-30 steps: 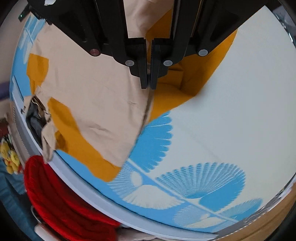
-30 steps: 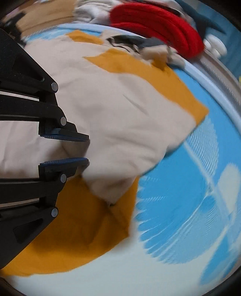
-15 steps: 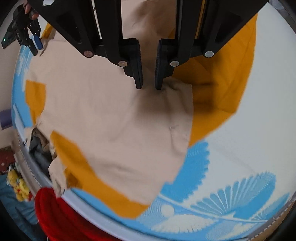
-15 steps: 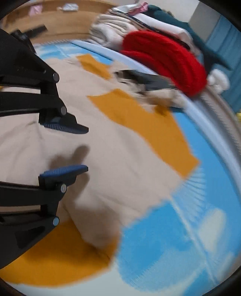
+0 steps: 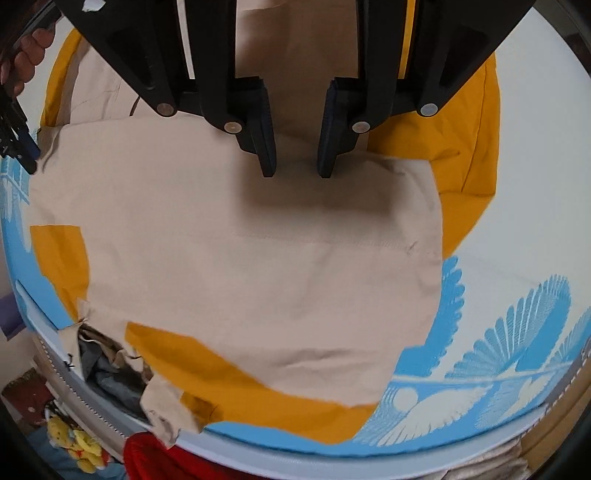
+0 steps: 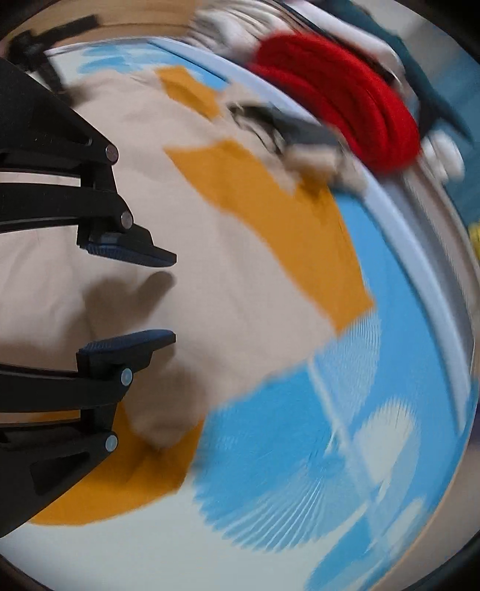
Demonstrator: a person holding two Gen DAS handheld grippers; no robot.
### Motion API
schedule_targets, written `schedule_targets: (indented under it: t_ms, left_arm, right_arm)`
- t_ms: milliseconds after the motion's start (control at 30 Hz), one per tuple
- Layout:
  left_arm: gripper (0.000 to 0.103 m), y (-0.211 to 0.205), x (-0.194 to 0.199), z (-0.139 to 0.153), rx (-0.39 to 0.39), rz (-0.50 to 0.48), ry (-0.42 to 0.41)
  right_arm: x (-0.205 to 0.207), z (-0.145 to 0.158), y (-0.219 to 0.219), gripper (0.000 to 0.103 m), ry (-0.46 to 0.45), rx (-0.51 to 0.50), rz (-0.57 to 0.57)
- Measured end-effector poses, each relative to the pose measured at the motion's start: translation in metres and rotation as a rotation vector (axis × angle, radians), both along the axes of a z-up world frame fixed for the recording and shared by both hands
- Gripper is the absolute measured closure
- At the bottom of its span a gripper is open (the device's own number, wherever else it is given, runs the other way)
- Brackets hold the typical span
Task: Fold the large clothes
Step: 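Open both tools and lift them away from the folded jacket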
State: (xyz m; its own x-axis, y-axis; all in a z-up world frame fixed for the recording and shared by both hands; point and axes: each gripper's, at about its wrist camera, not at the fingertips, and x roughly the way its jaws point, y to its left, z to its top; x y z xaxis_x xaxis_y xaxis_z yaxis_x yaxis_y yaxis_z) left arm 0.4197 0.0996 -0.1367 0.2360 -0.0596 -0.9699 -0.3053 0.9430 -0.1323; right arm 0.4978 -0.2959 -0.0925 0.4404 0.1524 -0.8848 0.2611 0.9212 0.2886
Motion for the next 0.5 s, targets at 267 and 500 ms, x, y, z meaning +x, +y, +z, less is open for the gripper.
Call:
schedule_targets:
  t_ms: [267,500]
  left_arm:
    - [0.077,-0.013,-0.003,0.000,0.061,-0.036,0.024]
    - [0.073,-0.036,-0.011,0.035,0.104,-0.083,-0.059]
  right_arm:
    - [0.008,-0.025,0.024,0.048,0.150,-0.051,0.115]
    - [-0.011,0.053,0.044,0.048,-0.058,-0.168,0.187]
